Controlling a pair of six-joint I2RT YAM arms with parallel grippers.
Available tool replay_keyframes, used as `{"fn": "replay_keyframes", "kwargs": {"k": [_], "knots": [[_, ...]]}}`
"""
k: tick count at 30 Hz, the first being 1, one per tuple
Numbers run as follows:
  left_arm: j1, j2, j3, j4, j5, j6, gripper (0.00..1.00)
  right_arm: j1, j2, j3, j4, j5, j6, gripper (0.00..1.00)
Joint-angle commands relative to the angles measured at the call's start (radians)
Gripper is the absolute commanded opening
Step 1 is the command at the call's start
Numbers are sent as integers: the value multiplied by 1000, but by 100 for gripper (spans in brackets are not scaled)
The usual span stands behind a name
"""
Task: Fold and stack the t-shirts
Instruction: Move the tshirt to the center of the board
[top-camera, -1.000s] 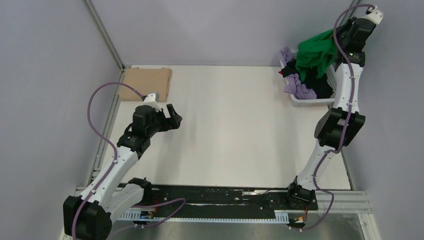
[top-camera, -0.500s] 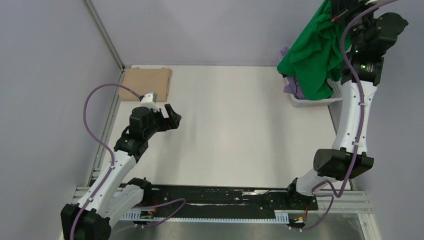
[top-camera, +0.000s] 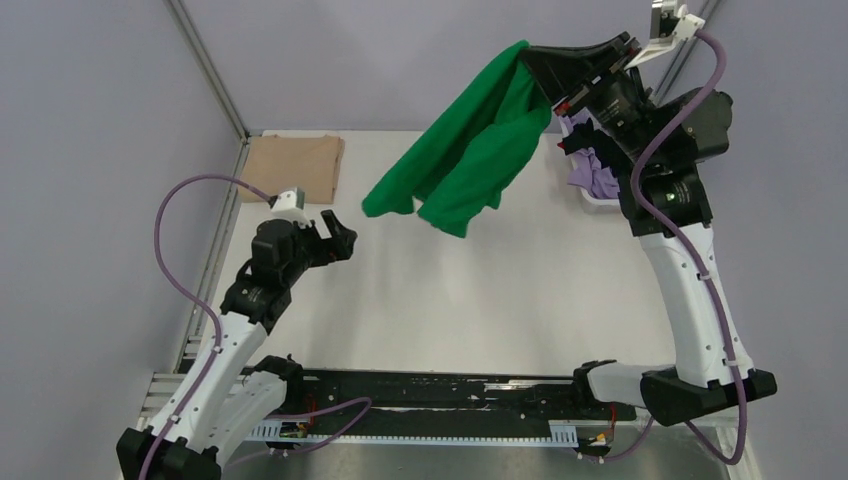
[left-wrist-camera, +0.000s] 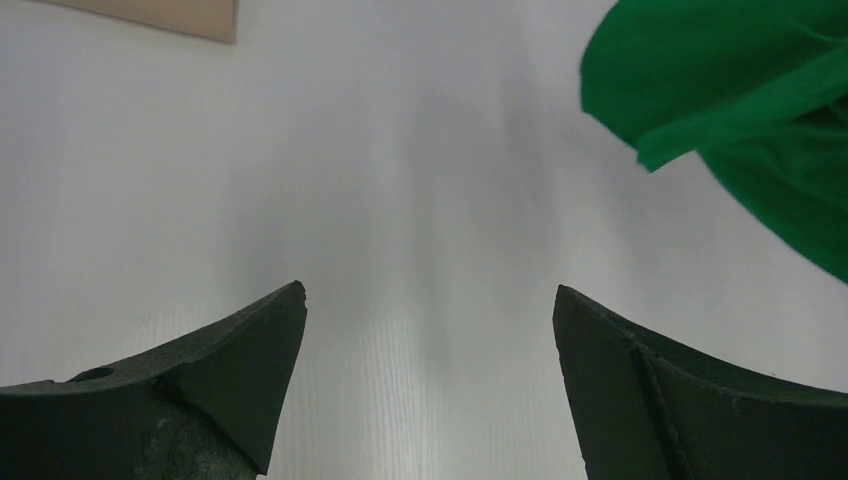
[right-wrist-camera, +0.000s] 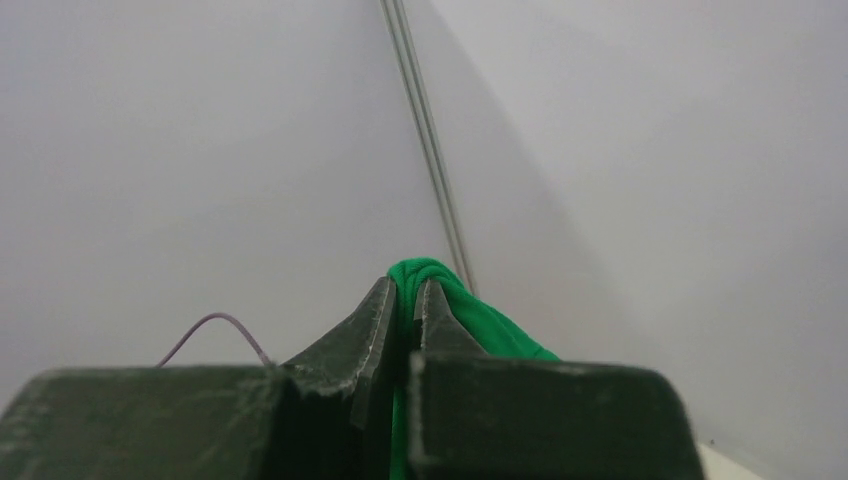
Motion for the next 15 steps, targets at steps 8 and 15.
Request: {"fn": "replay_keyframes", "kwargs": {"k": [8,15], "knots": [[2,-109,46,-211,-319,-173,100,4,-195,-660,-109,471,57,19],[2,-60,25,-296,-353,-249,100,-176,-172,-943,-267,570,132,92]]}}
